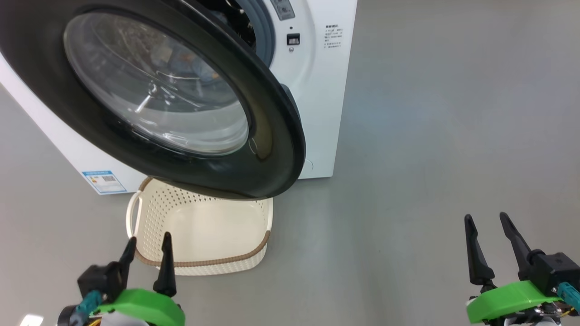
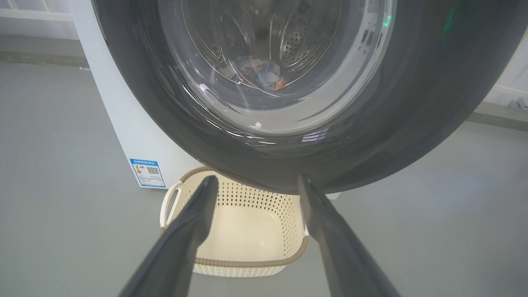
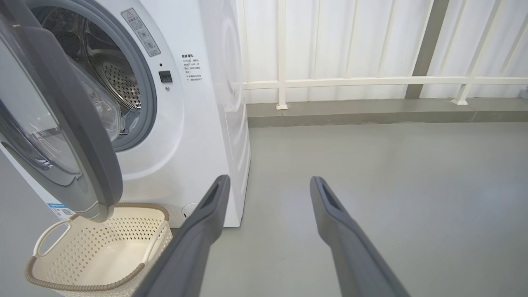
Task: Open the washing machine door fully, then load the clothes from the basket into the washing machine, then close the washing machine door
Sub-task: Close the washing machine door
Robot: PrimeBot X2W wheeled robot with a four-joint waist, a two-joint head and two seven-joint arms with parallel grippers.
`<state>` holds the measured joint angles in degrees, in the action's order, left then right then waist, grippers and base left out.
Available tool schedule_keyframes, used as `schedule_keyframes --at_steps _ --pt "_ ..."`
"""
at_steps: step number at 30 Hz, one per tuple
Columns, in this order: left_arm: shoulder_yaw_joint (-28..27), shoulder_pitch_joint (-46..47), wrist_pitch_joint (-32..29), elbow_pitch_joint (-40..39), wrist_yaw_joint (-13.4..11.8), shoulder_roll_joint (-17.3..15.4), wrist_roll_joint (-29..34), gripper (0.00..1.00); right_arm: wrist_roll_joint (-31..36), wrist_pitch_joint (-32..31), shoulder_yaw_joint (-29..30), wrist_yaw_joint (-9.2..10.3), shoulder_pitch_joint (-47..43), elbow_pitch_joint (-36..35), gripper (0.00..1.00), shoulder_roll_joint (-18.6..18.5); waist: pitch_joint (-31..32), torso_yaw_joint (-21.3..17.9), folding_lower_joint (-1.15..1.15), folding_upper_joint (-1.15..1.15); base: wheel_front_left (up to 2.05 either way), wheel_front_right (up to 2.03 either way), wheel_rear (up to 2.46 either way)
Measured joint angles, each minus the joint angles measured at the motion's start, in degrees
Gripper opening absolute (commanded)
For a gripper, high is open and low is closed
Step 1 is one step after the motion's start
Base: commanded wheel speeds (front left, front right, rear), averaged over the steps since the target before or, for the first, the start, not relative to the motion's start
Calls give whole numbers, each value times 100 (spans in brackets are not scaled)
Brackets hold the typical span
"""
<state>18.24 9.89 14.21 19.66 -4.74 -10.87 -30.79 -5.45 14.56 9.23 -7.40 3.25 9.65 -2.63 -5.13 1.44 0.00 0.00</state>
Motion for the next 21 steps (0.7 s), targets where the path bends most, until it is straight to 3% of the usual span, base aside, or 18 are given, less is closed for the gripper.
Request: schedule_keyframes --at_steps 5,9,18,19,21 --pt "-652 -521 27 -547 10 365 817 100 143 0 133 0 -131 45 100 5 99 18 0 0 0 0 0" --pt "-1027 -953 37 -798 211 619 1260 100 181 0 202 0 -199 67 100 10 160 33 0 0 0 0 0" --pt "-1522 -1228 41 -977 605 820 1540 100 237 0 226 0 -218 119 100 18 278 117 0 0 0 0 0" --pt "-1543 -1246 41 -977 616 821 1544 100 237 0 226 0 -222 133 87 19 294 129 0 0 0 0 0" --pt "-1560 -1250 41 -977 655 821 1541 100 237 0 227 0 -225 160 46 20 326 151 0 0 0 0 0"
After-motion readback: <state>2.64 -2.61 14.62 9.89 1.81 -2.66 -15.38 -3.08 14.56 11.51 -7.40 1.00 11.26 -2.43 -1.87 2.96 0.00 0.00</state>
